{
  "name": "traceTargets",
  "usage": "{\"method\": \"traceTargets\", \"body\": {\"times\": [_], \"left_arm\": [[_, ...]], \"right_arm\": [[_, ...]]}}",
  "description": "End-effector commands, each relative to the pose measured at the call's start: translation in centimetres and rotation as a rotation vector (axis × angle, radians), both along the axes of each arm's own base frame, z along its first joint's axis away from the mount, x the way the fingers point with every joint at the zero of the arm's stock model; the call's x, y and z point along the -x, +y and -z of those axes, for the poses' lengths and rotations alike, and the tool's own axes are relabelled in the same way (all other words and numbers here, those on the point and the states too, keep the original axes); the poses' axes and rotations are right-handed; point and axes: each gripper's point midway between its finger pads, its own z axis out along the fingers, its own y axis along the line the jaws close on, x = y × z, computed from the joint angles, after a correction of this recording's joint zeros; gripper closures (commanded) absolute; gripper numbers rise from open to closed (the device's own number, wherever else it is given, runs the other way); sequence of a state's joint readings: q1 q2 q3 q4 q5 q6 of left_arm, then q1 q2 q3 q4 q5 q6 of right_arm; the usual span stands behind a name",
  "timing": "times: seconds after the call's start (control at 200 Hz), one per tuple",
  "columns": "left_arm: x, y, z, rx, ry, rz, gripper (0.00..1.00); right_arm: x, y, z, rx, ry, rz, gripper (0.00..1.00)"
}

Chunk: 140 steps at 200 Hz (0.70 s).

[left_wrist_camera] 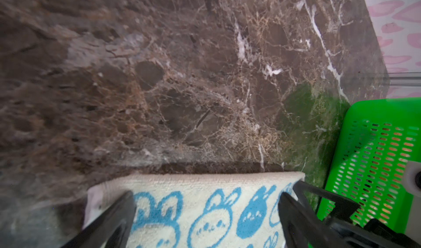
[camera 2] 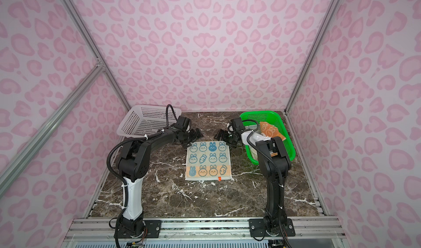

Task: Fold and stack the towels
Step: 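Move both grippers to the towel's far edge, away from the robot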

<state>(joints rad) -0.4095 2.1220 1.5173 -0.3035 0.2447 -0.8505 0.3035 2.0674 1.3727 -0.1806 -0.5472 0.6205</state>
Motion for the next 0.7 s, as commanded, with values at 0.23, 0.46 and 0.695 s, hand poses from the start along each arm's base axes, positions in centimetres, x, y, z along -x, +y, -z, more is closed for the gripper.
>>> {"method": "traceTargets", "body": {"times": [0.23,0.46,0.695], "left_arm": [[4.2,2.2,1.9,-0.117,0.009,0.019,0.02],[7.6,1.6,2.0,-0.162,-0.021,0.067,0.02],[6.7,2.1,-1.9,-0.226,-0.125,0.093,0.01]], "right_arm": [[4.9,-1.3,4.8,0.075,0.106,-0.034,0.01],[9.4,-1.1,4.7,0.132,0.100,-0.087,0.01],[8.6,-2.6,-0.9,0.275,-0.038,-0.118,0.00]]}}
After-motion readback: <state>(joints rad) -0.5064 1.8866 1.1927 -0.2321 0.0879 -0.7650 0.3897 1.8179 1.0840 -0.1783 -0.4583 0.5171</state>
